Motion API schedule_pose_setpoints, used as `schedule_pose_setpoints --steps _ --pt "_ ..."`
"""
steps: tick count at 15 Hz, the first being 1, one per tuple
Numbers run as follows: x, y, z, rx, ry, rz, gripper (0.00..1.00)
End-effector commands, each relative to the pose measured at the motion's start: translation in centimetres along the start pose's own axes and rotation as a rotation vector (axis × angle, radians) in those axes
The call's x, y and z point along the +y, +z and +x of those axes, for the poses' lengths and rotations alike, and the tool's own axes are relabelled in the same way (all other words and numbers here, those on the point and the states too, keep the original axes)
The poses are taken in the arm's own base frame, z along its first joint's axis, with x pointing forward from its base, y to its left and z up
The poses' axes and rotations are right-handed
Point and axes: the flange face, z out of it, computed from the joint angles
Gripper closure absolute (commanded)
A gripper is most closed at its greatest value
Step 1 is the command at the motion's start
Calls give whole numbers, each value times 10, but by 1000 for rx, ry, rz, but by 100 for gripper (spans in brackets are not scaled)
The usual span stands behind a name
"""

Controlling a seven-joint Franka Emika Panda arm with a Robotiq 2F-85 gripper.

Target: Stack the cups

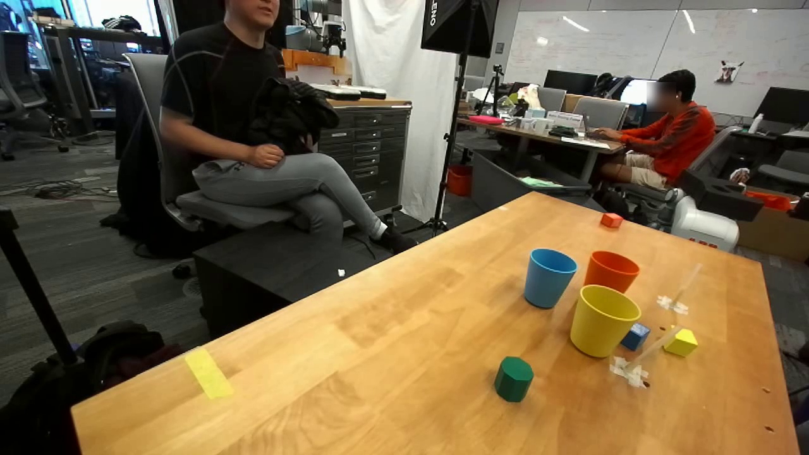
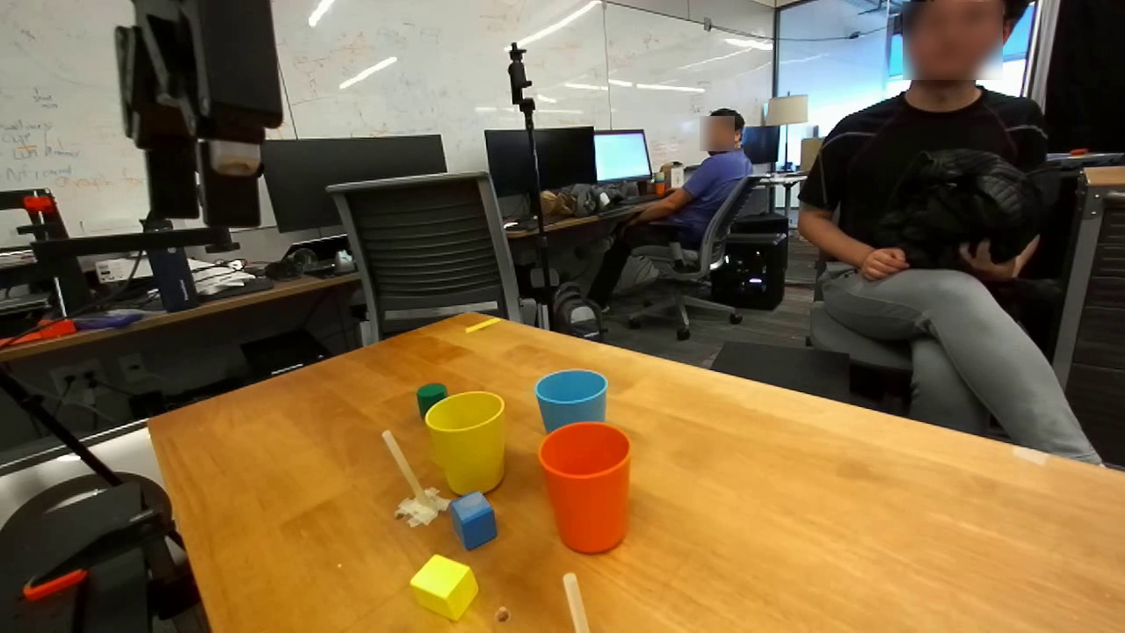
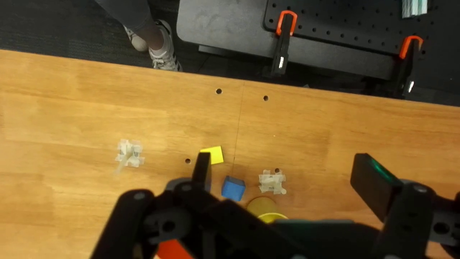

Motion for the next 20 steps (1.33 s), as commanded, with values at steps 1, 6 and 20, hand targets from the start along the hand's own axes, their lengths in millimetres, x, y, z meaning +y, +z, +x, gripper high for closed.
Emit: schedule_pose_setpoints --steps 1,6,20 --pt "-1 -5 21 68 57 36 0" --pt "-6 4 50 155 106 36 0" --pt "-40 75 132 189 75 -33 0"
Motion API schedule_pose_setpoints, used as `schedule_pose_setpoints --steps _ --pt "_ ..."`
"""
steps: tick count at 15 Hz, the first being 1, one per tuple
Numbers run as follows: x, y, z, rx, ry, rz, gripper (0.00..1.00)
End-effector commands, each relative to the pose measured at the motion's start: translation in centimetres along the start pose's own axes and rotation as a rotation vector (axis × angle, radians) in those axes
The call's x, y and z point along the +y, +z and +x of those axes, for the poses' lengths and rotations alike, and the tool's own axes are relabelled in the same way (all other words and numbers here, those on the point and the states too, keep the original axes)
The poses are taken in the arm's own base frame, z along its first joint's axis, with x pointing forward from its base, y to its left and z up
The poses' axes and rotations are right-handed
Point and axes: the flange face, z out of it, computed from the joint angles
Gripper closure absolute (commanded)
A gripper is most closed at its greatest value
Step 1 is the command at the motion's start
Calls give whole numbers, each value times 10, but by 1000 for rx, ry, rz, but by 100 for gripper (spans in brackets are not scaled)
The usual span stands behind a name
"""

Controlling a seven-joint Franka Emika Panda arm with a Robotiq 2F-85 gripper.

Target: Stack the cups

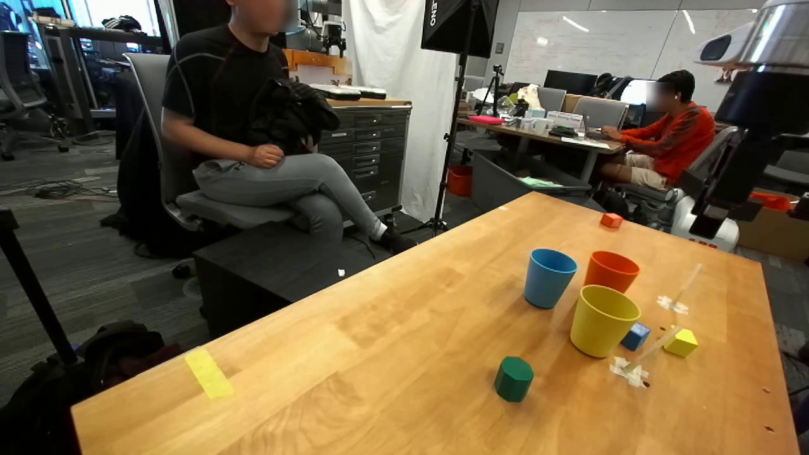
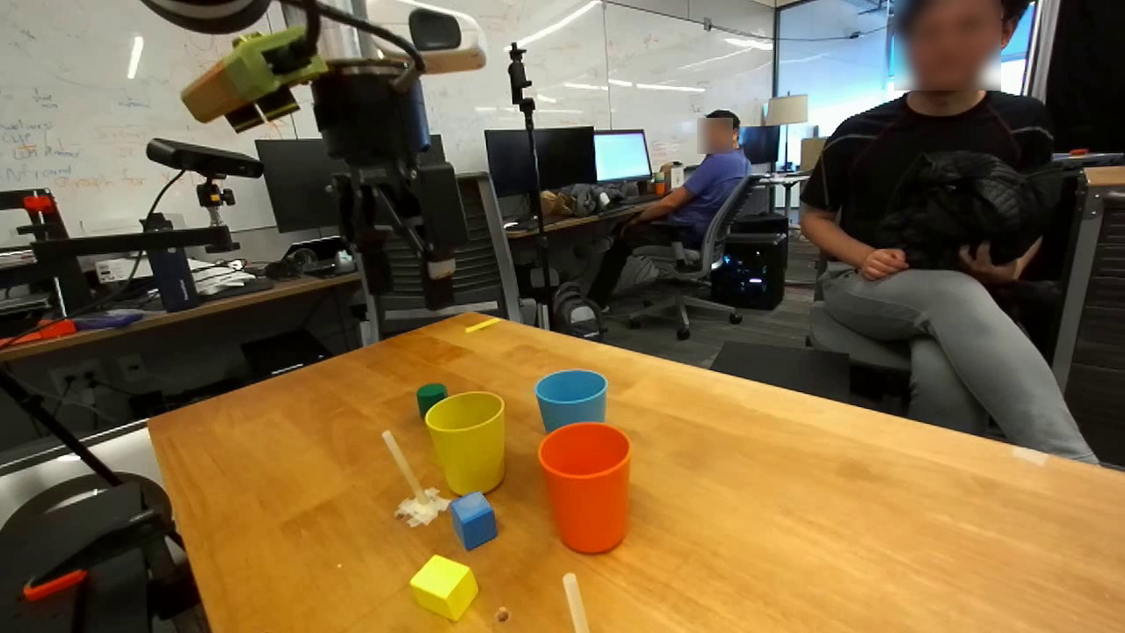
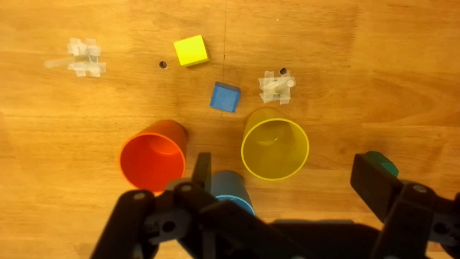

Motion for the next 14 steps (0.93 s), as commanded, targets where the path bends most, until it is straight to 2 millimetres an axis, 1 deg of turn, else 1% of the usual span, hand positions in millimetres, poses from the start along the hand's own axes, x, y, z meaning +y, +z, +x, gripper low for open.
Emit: schedule_pose_setpoints --steps 1,4,7,14 --pt "-13 20 17 8 6 5 0" --pt "-22 43 26 -10 17 31 0" --pt "-31 60 31 -16 6 32 0" --pt "-53 85 50 7 -1 31 0"
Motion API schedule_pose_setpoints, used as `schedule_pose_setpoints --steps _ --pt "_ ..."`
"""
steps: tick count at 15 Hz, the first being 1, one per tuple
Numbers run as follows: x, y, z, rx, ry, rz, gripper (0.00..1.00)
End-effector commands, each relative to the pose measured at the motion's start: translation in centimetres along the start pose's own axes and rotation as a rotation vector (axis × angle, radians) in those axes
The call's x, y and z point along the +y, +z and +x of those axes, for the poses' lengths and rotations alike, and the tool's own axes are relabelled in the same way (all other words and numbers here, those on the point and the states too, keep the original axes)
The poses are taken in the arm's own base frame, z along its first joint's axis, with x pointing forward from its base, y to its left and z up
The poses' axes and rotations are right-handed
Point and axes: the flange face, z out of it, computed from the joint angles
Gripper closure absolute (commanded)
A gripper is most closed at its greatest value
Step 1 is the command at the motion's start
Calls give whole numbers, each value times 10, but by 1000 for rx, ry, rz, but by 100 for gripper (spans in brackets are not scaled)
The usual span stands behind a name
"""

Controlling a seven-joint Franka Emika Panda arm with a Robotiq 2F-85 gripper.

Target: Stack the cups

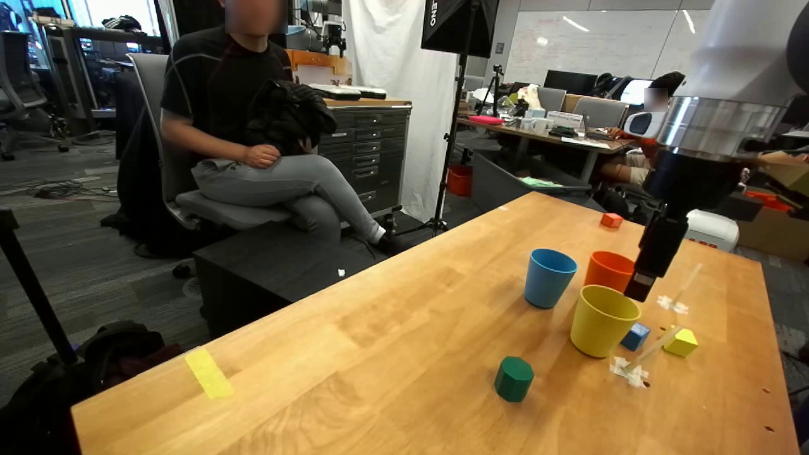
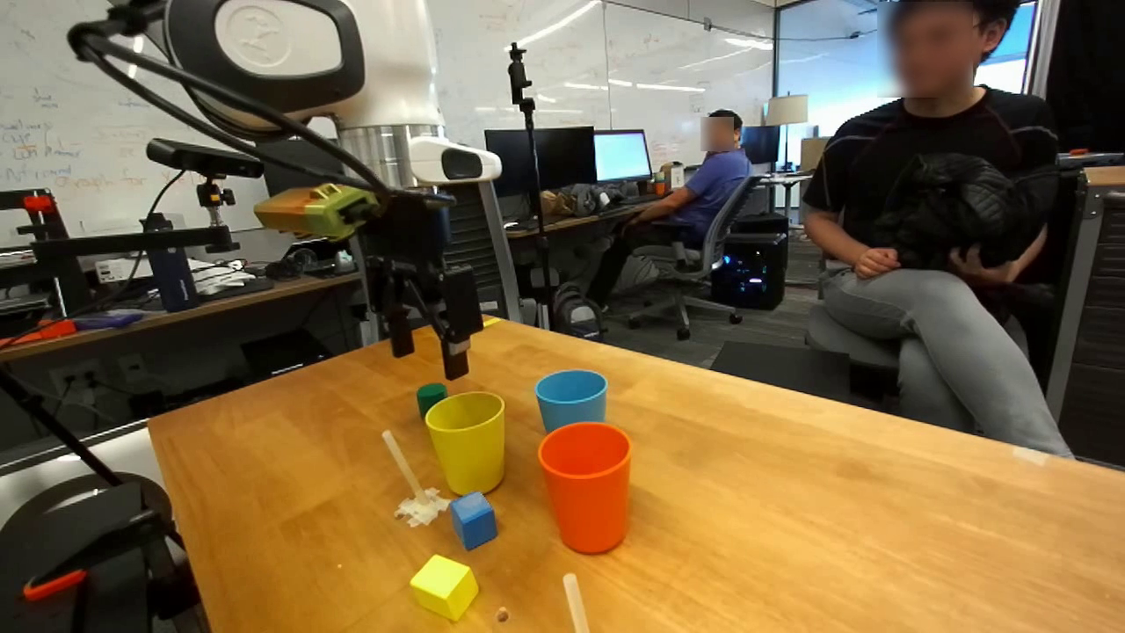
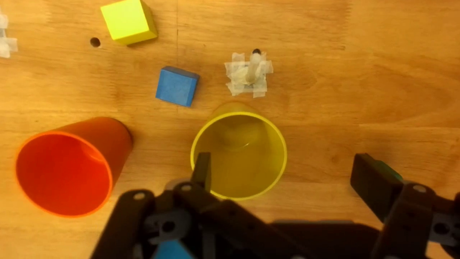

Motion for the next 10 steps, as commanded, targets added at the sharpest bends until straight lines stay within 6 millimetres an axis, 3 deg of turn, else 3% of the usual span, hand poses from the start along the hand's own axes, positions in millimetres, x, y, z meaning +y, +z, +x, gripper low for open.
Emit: schedule_pose_setpoints --steps 1,10 --pt "-12 8 18 33 15 11 0" --pt "-29 47 34 22 18 -21 0"
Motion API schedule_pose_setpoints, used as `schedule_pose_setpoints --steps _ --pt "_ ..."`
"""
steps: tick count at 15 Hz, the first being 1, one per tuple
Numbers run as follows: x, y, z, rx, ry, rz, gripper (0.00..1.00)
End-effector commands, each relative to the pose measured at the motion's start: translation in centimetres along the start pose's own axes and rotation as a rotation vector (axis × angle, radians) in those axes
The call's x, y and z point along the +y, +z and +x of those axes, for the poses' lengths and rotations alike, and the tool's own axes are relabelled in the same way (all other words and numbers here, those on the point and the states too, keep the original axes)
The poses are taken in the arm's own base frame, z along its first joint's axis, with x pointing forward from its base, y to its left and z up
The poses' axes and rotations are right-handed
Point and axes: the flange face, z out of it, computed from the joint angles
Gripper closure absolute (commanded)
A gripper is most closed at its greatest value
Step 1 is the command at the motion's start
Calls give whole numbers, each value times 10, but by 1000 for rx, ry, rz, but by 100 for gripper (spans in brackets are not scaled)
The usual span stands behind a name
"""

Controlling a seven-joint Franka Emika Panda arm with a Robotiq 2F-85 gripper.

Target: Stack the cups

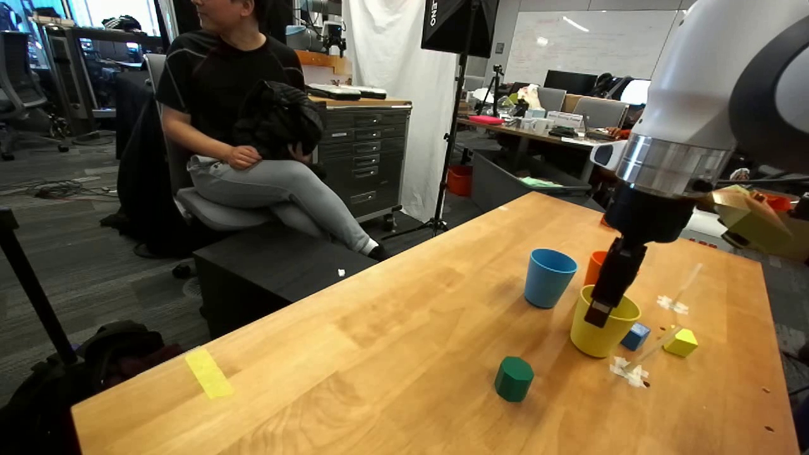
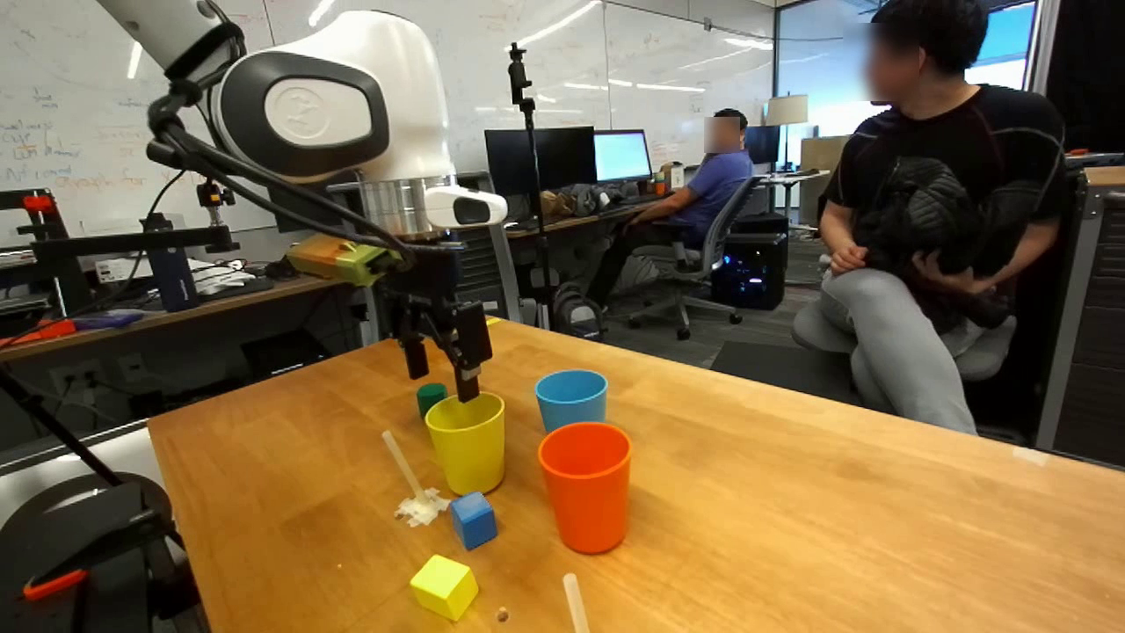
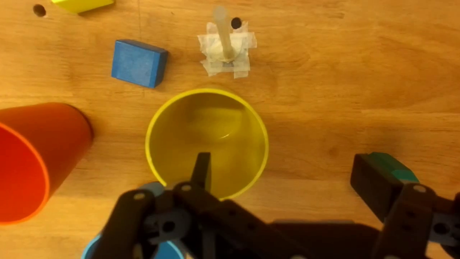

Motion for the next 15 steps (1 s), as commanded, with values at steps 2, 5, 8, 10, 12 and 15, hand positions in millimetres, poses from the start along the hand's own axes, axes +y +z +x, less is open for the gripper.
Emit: schedule_pose_setpoints --steps 2,5,8,10,12,15 --pt "-8 14 12 1 11 -23 0" --pt "-9 21 13 -22 8 -37 26" --pt "-11 26 14 -37 1 -43 48" --pt "-13 27 14 -46 0 -38 64" --pt "-14 28 14 -48 -3 -37 77" --pt "-14 25 11 -66 -11 -33 99"
